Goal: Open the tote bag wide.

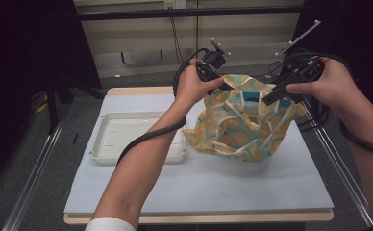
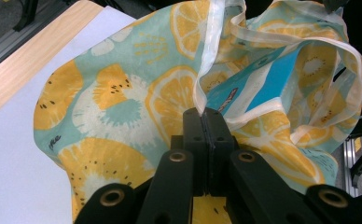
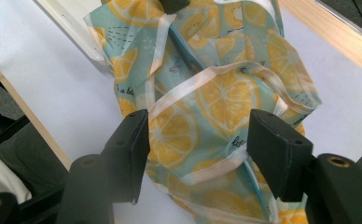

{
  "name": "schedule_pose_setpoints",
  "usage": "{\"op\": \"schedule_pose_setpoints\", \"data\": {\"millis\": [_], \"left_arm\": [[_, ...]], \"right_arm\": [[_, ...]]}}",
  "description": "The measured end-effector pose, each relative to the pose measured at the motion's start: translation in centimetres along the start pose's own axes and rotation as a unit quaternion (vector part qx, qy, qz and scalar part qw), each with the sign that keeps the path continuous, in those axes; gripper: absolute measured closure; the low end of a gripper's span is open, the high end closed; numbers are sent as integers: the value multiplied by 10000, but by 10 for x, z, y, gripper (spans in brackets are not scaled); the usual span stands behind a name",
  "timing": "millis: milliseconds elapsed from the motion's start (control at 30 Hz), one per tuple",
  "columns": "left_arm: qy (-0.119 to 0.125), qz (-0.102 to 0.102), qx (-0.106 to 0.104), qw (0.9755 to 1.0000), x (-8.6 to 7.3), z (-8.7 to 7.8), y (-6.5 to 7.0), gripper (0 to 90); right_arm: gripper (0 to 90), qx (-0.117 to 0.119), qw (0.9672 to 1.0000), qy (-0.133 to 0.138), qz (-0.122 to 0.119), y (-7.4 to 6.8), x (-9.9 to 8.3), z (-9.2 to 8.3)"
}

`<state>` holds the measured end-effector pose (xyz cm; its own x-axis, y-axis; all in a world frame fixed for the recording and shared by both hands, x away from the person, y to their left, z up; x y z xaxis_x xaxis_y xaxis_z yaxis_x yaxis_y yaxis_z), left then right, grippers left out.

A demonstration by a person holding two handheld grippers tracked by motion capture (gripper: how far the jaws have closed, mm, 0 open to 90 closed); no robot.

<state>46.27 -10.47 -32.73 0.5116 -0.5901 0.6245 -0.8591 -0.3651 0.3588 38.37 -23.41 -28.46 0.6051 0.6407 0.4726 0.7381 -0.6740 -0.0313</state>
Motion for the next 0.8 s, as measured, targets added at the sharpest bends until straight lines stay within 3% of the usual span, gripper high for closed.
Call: {"op": "schedule_pose_setpoints", "data": {"millis": [167,367,633,800], "left_arm": [[10,-21,-5,10000,0,0,0,897],[0,-32,-20,10000,-1,0,0,897],[-26,11,-29,10000,-1,-1,-1,897],[-3,-10,-62,10000,-1,0,0,898]], "right_arm": [[316,-63,10000,-55,0,-1,-2,3],[329,-83,9997,-202,-57,1,-5,16],[626,-119,9993,-327,-126,5,-3,23],[806,-112,9999,-80,-1,9,5,9]]}}
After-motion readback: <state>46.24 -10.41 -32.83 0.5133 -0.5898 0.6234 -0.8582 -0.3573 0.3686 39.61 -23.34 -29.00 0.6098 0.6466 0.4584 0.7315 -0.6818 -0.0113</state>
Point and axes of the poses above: each handheld gripper's, and its own axes: z roughly forward along the jaws, x roughly out of its top, y roughly to its right, the point moved 9 cm from there along z, roughly forward along the jaws, and after that the axes turned 8 degrees about -z, right-handed, at the moved point
